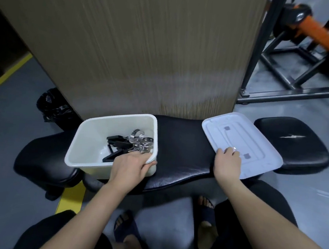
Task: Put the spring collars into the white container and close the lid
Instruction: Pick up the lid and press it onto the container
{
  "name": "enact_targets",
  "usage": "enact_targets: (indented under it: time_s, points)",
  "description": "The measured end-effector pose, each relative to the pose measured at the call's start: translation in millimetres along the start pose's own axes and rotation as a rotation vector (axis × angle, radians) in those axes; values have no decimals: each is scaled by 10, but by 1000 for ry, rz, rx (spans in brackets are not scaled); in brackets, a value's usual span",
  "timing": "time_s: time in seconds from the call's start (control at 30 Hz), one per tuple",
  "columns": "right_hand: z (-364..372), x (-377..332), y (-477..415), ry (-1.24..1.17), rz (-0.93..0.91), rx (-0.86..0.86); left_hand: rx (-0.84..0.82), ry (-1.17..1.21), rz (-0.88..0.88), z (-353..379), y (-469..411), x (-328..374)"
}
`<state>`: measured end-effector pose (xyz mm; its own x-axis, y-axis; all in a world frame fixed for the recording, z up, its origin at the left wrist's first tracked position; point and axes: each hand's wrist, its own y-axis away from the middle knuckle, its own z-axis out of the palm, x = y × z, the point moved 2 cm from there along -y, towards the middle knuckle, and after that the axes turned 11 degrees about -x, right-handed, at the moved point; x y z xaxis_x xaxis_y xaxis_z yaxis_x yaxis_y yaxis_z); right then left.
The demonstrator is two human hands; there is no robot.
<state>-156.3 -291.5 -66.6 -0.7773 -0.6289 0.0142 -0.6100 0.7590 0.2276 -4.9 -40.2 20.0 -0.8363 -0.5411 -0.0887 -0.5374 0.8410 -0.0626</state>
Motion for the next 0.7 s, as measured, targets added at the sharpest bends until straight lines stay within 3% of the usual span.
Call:
enact_targets:
  time_s: [0.13,0.27,0.37,0.5,0.6,0.7]
  points:
    - [15,153,-1,-27,-65,76,-29,22,27,-73,-220,470]
    - [-158,311,159,43,-9,153,-55,98,71,-88,-368,862]
    - [-381,472,184,-49,57,276,-59,141,122,-123,-430,1162]
    - [-915,615,166,-244,119,497,-143,216,56,-198,-492,1327]
    - [-1447,602,173,-373,53,643,-155,603,63,-312,-434,1176]
    - [-1926,415,261,-374,-248,736,89,922,2,-563,-356,814]
